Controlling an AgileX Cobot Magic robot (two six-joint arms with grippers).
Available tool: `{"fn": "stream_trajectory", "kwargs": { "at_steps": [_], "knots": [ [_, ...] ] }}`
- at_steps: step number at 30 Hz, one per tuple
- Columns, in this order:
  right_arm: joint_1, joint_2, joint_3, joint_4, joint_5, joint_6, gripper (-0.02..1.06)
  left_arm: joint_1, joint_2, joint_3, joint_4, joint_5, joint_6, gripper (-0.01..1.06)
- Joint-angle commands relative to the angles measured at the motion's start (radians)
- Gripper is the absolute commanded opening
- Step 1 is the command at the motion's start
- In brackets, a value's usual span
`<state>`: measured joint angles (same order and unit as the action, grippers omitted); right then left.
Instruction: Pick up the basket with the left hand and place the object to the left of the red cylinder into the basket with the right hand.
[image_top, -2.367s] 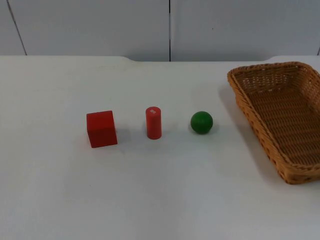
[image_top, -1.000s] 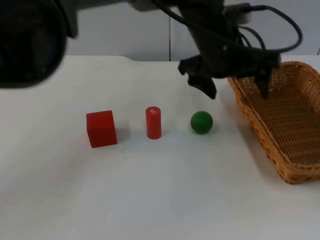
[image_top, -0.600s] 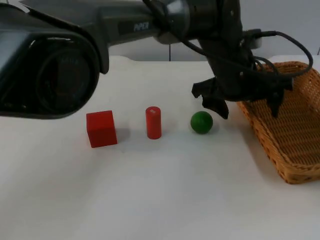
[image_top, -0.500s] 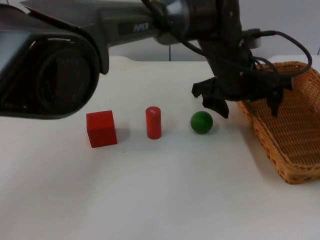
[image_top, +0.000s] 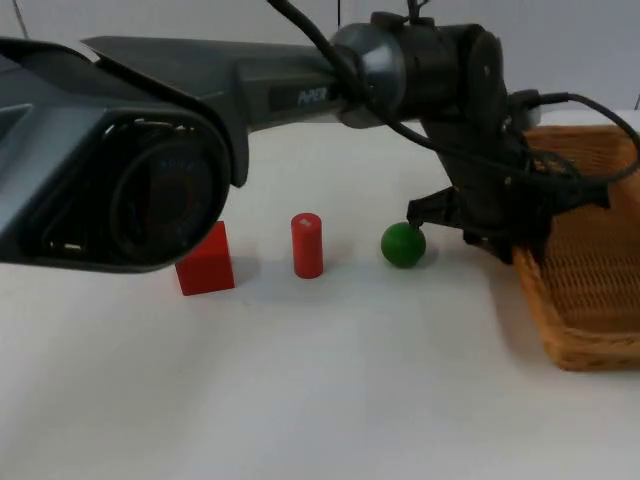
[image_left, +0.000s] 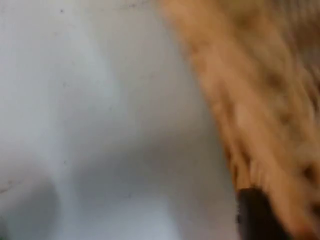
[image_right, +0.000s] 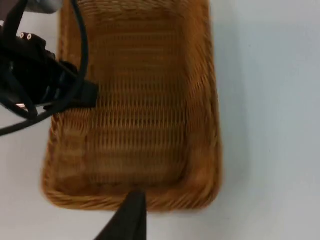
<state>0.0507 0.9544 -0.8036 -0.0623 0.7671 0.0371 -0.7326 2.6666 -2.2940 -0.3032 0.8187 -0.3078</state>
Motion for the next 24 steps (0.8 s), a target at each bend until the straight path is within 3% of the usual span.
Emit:
{"fn": "stream_trajectory", "kwargs": {
  "at_steps": [1,2,7,12,16,24],
  "knots": [
    [-0.008,0.000,-0.008,-0.006,-0.006,-0.004,1.05,-0.005,-0.002,-0.005,-0.004,-0.001,0.012,0.04],
    [-0.008,0.000,-0.008,-0.006,-0.006,-0.004,1.05,-0.005,-0.004,-0.005,-0.002,-0.009,0.009,0.00],
    [-0.008,0.000,-0.008,-0.006,-0.008,-0.004,1.05,0.002,-0.010,-0.009,-0.057,-0.023,-0.076,0.00],
    [-0.008,0.000,-0.008,-0.006,-0.008,-0.004,1.05,0.005,-0.047,-0.065,-0.108,0.028,-0.075,0.00],
    [-0.008,0.000,-0.008,-0.006,-0.008,-0.004,1.05,0.032,-0.095,-0.121,-0.106,0.111,-0.075,0.00],
    [-0.008,0.000,-0.008,-0.006,-0.003,-0.004,1.05,0.136,-0.235,-0.133,-0.089,0.351,0.040,0.00]
  ]
}}
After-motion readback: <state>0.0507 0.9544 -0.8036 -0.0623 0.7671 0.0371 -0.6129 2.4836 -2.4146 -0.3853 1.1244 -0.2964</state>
